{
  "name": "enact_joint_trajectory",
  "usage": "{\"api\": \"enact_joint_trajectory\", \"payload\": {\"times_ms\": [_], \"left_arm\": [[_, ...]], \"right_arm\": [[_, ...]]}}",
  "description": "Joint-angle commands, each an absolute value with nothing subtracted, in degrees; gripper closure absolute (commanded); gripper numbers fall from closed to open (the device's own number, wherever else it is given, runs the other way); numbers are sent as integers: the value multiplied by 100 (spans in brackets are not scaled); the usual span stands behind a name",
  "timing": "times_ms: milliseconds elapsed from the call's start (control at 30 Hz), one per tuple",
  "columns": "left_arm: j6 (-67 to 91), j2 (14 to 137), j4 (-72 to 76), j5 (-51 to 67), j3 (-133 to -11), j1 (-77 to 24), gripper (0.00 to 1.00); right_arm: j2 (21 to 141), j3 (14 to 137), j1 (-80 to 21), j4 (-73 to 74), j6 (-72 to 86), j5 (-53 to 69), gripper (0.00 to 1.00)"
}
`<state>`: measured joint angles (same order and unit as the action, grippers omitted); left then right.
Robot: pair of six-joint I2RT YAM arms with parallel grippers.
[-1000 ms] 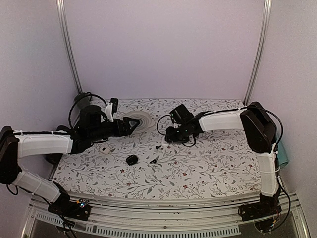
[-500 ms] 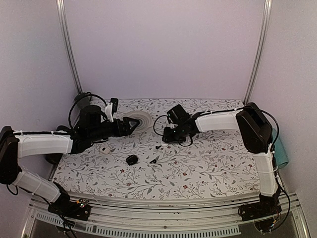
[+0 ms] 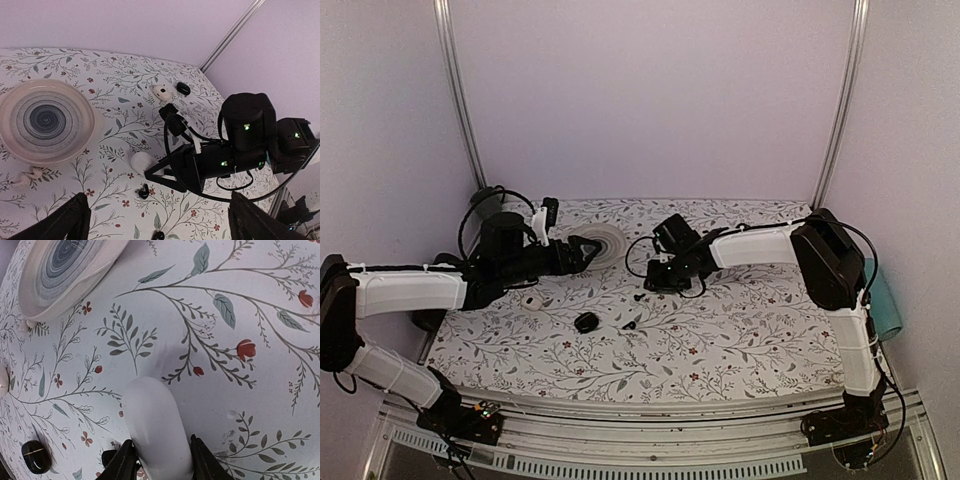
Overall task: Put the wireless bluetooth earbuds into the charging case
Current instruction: Pick up the charging case from the center of the board.
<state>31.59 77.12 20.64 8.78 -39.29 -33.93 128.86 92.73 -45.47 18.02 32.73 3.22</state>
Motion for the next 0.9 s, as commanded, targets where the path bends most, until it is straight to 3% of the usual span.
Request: {"api": "enact_joint_trajectory", "payload": {"times_ms": [0, 333, 633, 867], "left_arm": [[3178, 7629, 2076, 940, -3886, -3315, 4], [3199, 7689, 2134, 1077, -3888, -3312, 4], [3054, 7817, 2742, 1784, -3878, -3289, 8], [2839, 7904, 3514, 2865, -3960, -3273, 16]], "right_arm": [[13039, 9387, -4580, 1831, 3404, 431, 71], [12341, 8876, -4517, 1243, 3103, 537, 95], [10598, 7308, -4430, -312, 2059, 1549, 95], [9619, 6744, -4432, -486, 1452, 2287, 95]]}}
